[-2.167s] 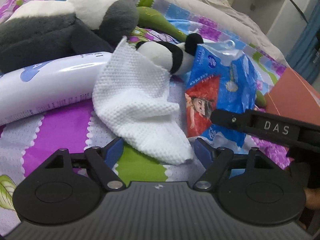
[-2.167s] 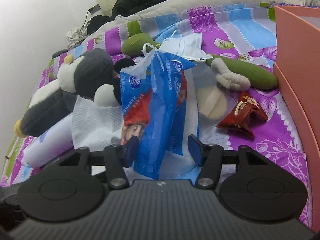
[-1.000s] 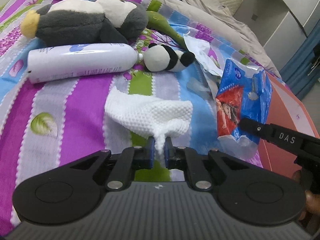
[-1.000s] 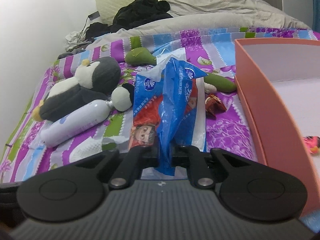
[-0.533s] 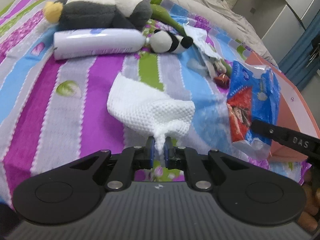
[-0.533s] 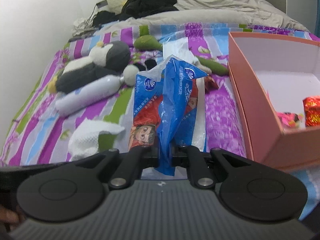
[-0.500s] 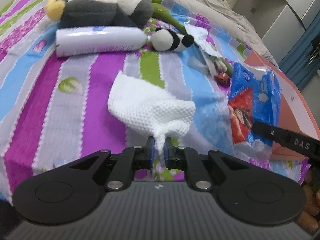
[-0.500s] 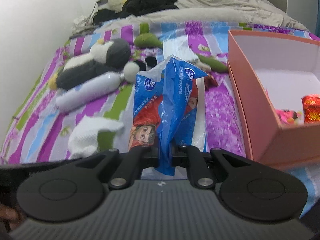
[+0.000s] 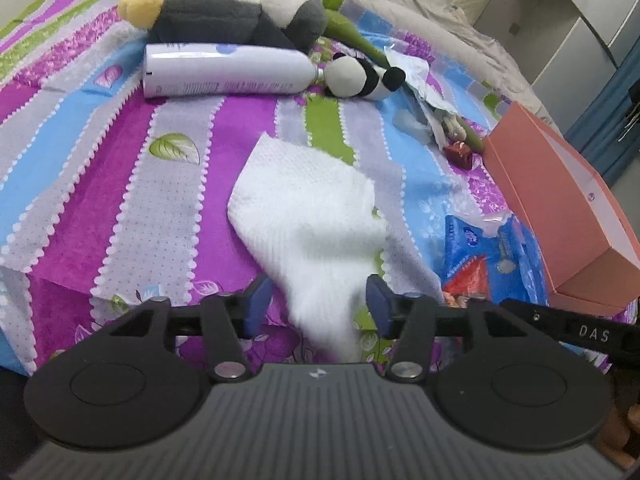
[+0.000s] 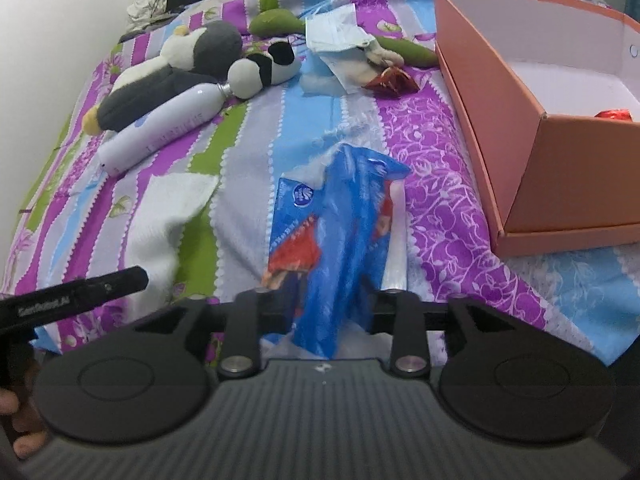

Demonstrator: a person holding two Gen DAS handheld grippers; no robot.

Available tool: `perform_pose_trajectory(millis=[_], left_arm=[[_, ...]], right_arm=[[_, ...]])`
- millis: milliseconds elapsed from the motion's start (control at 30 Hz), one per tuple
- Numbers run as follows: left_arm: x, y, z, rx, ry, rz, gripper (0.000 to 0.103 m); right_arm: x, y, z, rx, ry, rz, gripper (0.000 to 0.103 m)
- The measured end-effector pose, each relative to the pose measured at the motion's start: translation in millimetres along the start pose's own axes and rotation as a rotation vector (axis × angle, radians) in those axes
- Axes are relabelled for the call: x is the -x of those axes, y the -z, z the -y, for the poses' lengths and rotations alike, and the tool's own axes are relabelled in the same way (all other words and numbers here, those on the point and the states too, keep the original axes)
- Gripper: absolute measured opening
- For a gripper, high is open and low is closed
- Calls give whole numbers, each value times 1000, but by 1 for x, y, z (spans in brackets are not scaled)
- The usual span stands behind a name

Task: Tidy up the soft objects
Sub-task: 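Lift the white cloth with the left tool while the right tool lifts the blue wipes pack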

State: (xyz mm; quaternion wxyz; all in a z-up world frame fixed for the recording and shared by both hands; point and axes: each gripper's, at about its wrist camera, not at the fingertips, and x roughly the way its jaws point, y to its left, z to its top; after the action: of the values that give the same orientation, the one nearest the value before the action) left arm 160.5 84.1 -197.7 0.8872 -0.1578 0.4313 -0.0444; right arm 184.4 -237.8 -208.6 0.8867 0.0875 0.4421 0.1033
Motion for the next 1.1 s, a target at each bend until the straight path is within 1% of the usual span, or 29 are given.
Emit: perform_pose_trajectory(millis=[100, 200, 467, 600, 667, 767, 800, 867, 900, 933, 1000, 1067, 1100], left_arm=[[0, 0, 0, -1, -7, 13, 74], [-2, -2, 2, -19, -20, 32, 77], [-23, -6, 7, -81, -72, 47, 77], [-36, -7, 10, -125, -100, 42, 76], [-43, -8, 10, -127, -120, 33, 75], [-50, -7, 14, -162, -148, 21, 62], [-51, -6, 15, -179, -157, 24, 56], [-52, -7, 16, -185, -161, 23, 49], [-52, -7, 16, -182, -161, 23, 41], [-53, -7, 16, -181, -163, 21, 37], [-53, -8, 16, -179, -166, 19, 20], [-51, -10, 17, -170, -160, 13, 12], [-50, -10, 18, -166, -161, 12, 11]], right_arm=[[-3, 0, -1, 11, 1, 11, 39], [-9, -2, -1, 9, 9, 14, 39], [-21, -6, -3, 16, 38, 30, 40], [-30, -6, -4, 31, 57, 15, 39], [-33, -6, -3, 30, 57, 8, 38], [-37, -5, -3, 46, 62, 3, 33], [-37, -5, -3, 51, 63, 3, 31], [-38, -5, -3, 59, 65, 6, 28], [-38, -5, -3, 67, 65, 6, 27], [-38, -5, -4, 77, 67, 9, 23], [-38, -6, -6, 93, 68, 11, 18], [-36, -7, -7, 97, 63, 15, 14], [-35, -8, -7, 95, 61, 17, 13]])
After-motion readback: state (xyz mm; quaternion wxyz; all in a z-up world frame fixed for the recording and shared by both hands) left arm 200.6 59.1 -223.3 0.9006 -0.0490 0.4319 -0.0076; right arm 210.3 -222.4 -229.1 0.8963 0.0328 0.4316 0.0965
